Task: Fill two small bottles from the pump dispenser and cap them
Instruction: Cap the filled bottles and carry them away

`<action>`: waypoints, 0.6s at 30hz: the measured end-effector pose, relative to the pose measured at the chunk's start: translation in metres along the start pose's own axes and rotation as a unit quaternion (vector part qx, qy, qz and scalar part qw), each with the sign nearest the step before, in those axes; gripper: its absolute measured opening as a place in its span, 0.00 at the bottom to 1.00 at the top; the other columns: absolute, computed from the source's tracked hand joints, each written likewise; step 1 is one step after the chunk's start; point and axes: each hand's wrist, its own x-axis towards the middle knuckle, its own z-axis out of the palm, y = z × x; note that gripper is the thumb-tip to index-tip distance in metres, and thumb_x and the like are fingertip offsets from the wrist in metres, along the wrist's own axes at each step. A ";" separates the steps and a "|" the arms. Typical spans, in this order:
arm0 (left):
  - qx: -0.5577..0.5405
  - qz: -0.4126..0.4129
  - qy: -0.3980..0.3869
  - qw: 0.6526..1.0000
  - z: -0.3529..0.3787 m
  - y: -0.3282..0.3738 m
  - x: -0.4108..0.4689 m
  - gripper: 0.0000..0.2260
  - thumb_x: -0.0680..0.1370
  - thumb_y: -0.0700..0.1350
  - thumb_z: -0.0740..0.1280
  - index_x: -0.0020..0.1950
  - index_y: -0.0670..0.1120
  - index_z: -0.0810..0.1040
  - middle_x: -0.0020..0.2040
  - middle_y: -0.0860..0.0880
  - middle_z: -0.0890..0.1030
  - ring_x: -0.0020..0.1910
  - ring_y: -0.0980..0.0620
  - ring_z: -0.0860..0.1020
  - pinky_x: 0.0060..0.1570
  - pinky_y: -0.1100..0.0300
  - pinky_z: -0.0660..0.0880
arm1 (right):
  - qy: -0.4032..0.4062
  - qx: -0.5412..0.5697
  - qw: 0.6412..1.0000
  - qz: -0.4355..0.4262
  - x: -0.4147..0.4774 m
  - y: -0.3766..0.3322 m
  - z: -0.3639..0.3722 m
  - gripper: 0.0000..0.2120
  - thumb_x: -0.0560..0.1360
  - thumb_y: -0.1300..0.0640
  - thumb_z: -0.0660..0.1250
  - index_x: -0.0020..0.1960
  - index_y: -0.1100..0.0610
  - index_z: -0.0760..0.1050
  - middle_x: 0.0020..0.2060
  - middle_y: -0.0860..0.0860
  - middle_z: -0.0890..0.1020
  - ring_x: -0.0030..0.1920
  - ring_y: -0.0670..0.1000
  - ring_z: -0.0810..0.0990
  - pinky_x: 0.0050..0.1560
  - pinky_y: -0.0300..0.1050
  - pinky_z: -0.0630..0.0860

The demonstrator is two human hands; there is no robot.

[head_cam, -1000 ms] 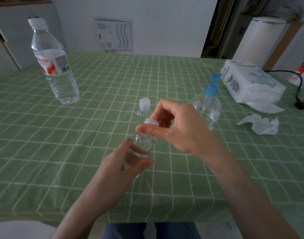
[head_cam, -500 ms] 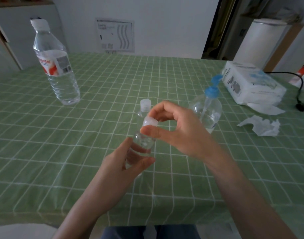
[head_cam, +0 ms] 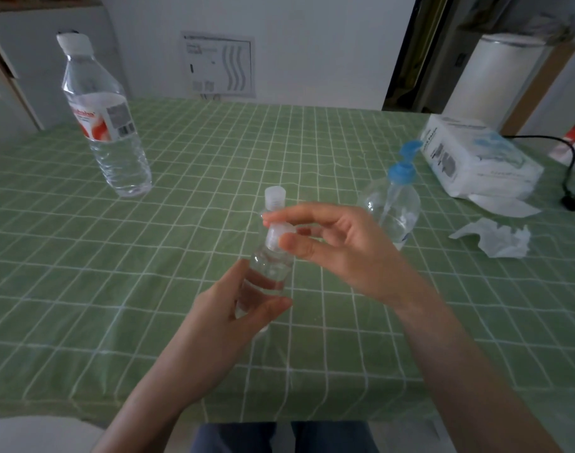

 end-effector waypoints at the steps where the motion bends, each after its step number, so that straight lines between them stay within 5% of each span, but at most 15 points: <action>1: 0.001 0.000 -0.002 1.000 0.000 0.000 0.000 0.18 0.62 0.66 0.67 0.46 0.59 0.76 0.43 0.57 0.82 0.40 0.59 0.79 0.44 0.54 0.77 | 0.020 -0.007 1.000 -0.008 0.000 0.000 0.001 0.09 0.69 0.51 0.72 0.49 0.46 0.80 0.49 0.44 0.84 0.54 0.45 0.81 0.63 0.53 0.73; 4: 0.004 -0.006 -0.010 1.000 0.002 0.000 0.000 0.17 0.62 0.65 0.68 0.46 0.59 0.76 0.43 0.57 0.82 0.41 0.59 0.80 0.46 0.48 0.78 | 0.054 -0.064 0.996 0.000 0.003 0.000 0.001 0.14 0.62 0.44 0.74 0.44 0.48 0.77 0.46 0.45 0.84 0.50 0.42 0.81 0.61 0.43 0.74; 9: 0.006 -0.009 -0.008 1.000 0.000 0.000 0.001 0.18 0.61 0.65 0.67 0.46 0.59 0.76 0.44 0.56 0.83 0.41 0.57 0.81 0.47 0.47 0.79 | -0.019 -0.036 0.999 0.009 0.000 -0.004 -0.006 0.12 0.71 0.49 0.70 0.54 0.44 0.77 0.53 0.42 0.83 0.58 0.41 0.79 0.66 0.53 0.70; 14: 0.010 -0.002 -0.010 1.000 0.003 0.002 0.001 0.13 0.68 0.62 0.70 0.47 0.59 0.76 0.43 0.54 0.82 0.42 0.53 0.80 0.47 0.42 0.77 | 0.042 -0.075 0.996 0.008 0.002 -0.002 -0.002 0.14 0.62 0.41 0.72 0.43 0.47 0.77 0.45 0.44 0.84 0.50 0.40 0.81 0.62 0.44 0.72; 18: 0.015 0.008 -0.001 1.000 0.000 0.005 0.000 0.18 0.62 0.65 0.71 0.47 0.59 0.77 0.42 0.53 0.82 0.41 0.52 0.80 0.47 0.42 0.77 | -0.040 -0.016 0.999 0.021 0.000 -0.004 -0.008 0.09 0.72 0.48 0.67 0.52 0.44 0.78 0.52 0.43 0.83 0.55 0.43 0.80 0.63 0.57 0.71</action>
